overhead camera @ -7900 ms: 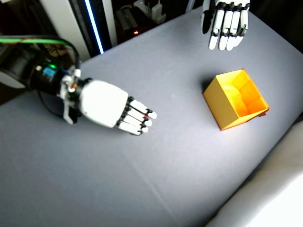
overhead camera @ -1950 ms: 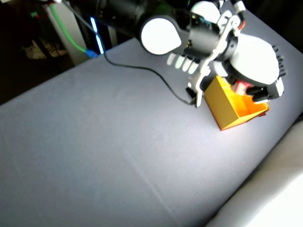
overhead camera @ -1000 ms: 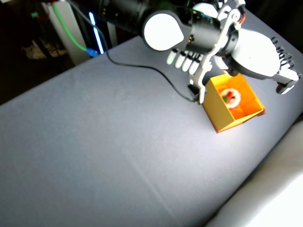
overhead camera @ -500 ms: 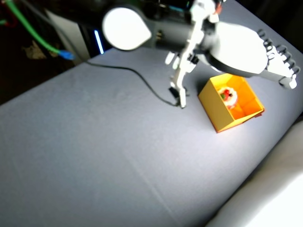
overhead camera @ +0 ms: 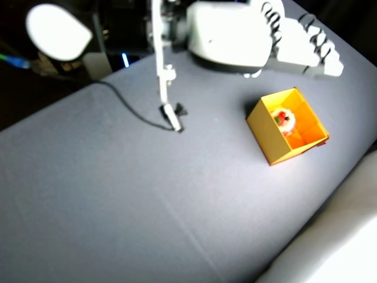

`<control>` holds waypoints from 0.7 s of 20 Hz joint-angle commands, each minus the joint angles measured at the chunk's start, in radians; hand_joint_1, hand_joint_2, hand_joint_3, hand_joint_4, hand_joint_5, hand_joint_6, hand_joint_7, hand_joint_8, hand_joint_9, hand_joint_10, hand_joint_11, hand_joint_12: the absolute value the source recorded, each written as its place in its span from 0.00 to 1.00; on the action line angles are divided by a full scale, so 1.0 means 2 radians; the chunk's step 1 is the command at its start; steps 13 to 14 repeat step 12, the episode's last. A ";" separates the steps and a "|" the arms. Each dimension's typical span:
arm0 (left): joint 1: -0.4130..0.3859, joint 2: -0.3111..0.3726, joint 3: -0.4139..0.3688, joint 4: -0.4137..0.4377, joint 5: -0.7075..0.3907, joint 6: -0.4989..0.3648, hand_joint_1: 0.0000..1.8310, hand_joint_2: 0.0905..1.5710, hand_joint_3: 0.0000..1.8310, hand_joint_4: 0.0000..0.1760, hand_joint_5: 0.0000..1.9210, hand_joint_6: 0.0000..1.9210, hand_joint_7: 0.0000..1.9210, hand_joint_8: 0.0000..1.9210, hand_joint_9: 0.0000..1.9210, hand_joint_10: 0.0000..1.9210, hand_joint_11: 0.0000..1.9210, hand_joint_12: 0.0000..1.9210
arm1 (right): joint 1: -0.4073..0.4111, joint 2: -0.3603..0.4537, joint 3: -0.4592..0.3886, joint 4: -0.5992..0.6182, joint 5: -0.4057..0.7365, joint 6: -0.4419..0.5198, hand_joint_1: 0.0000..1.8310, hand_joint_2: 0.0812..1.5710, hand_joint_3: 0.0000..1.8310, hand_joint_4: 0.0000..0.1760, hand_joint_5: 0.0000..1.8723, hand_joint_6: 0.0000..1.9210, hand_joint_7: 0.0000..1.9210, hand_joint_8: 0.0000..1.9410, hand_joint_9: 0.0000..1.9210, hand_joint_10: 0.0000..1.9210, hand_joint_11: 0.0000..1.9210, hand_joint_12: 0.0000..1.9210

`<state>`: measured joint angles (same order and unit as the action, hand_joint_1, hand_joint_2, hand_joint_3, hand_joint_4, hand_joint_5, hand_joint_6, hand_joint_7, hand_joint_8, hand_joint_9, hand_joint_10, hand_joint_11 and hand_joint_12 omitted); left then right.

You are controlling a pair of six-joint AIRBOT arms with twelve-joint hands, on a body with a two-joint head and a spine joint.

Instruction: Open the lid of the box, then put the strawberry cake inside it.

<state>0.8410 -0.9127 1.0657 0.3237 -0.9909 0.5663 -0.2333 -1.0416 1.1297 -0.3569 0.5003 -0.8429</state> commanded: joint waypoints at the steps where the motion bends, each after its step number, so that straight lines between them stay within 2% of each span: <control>1: 0.000 0.009 -0.001 -0.030 -0.071 0.009 0.30 0.87 0.00 0.22 0.10 0.00 0.09 0.00 0.09 0.00 0.00 0.45 | 0.002 0.008 -0.003 0.011 0.071 0.000 0.06 0.83 0.00 0.29 0.00 0.00 0.00 0.00 0.00 0.00 0.00 0.01; 2: 0.009 0.016 -0.006 -0.044 -0.083 0.020 0.25 0.87 0.00 0.15 0.07 0.00 0.07 0.00 0.08 0.00 0.00 0.44 | -0.009 0.027 -0.015 0.011 0.084 0.000 0.08 0.83 0.00 0.33 0.00 0.00 0.00 0.00 0.00 0.00 0.00 0.00; 3: 0.018 0.025 -0.012 -0.060 -0.097 0.032 0.17 0.89 0.00 0.15 0.04 0.00 0.04 0.00 0.04 0.00 0.00 0.30 | -0.026 0.046 -0.027 0.019 0.102 0.000 0.11 0.82 0.00 0.51 0.00 0.00 0.00 0.00 0.00 0.00 0.00 0.00; 4: 0.026 0.031 -0.015 -0.072 -0.106 0.040 0.13 0.89 0.00 0.14 0.03 0.00 0.03 0.00 0.02 0.00 0.00 0.20 | -0.039 0.061 -0.034 0.027 0.116 0.000 0.10 0.83 0.00 0.63 0.00 0.00 0.00 0.00 0.00 0.00 0.00 0.00; 5: 0.035 0.038 -0.018 -0.087 -0.117 0.050 0.12 0.89 0.00 0.09 0.02 0.00 0.00 0.00 0.00 0.00 0.00 0.12 | -0.058 0.078 -0.043 0.039 0.135 0.000 0.06 0.83 0.00 0.55 0.00 0.00 0.00 0.00 0.00 0.00 0.00 0.00; 6: 0.041 0.041 -0.020 -0.095 -0.124 0.056 0.09 0.88 0.00 0.11 0.00 0.00 0.00 0.00 0.00 0.00 0.00 0.02 | -0.071 0.087 -0.047 0.048 0.147 0.000 0.04 0.82 0.00 0.42 0.00 0.00 0.00 0.00 0.00 0.00 0.00 0.00; 7: 0.049 0.046 -0.023 -0.110 -0.136 0.065 0.08 0.88 0.00 0.04 0.00 0.00 0.00 0.00 0.00 0.00 0.00 0.00 | -0.087 0.100 -0.054 0.061 0.164 0.000 0.04 0.82 0.00 0.32 0.00 0.00 0.00 0.00 0.00 0.00 0.00 0.00; 8: 0.057 0.049 -0.026 -0.122 -0.148 0.071 0.05 0.87 0.00 0.00 0.00 0.00 0.00 0.00 0.00 0.00 0.00 0.00 | -0.104 0.112 -0.061 0.072 0.181 0.000 0.09 0.83 0.00 0.24 0.00 0.00 0.00 0.00 0.00 0.00 0.00 0.00; 9: 0.063 0.052 -0.028 -0.133 -0.161 0.079 0.03 0.86 0.00 0.00 0.00 0.00 0.00 0.00 0.00 0.00 0.00 0.00 | -0.124 0.126 -0.070 0.085 0.201 0.000 0.09 0.84 0.00 0.12 0.00 0.00 0.00 0.00 0.00 0.00 0.00 0.00; 10: 0.066 0.053 -0.029 -0.142 -0.170 0.084 0.01 0.86 0.00 0.03 0.00 0.00 0.00 0.00 0.00 0.00 0.00 0.00 | -0.142 0.137 -0.077 0.094 0.215 0.000 0.12 0.84 0.00 0.12 0.00 0.00 0.00 0.00 0.00 0.00 0.00 0.00; 11: 0.069 0.054 -0.030 -0.151 -0.179 0.091 0.00 0.85 0.00 0.13 0.00 0.00 0.00 0.00 0.00 0.00 0.00 0.00 | -0.165 0.148 -0.085 0.109 0.236 0.000 0.17 0.86 0.01 0.07 0.00 0.00 0.00 0.00 0.00 0.00 0.00 0.00; 12: 0.071 0.055 -0.031 -0.159 -0.188 0.097 0.00 0.85 0.00 0.13 0.00 0.00 0.00 0.00 0.00 0.00 0.00 0.00 | -0.188 0.157 -0.092 0.123 0.256 -0.001 0.17 0.86 0.01 0.07 0.00 0.00 0.00 0.00 0.00 0.00 0.00 0.00; 14: 0.071 0.055 -0.031 -0.159 -0.188 0.097 0.00 0.85 0.00 0.13 0.00 0.00 0.00 0.00 0.00 0.00 0.00 0.00 | -0.188 0.157 -0.092 0.123 0.256 -0.001 0.17 0.86 0.01 0.07 0.00 0.00 0.00 0.00 0.00 0.00 0.00 0.00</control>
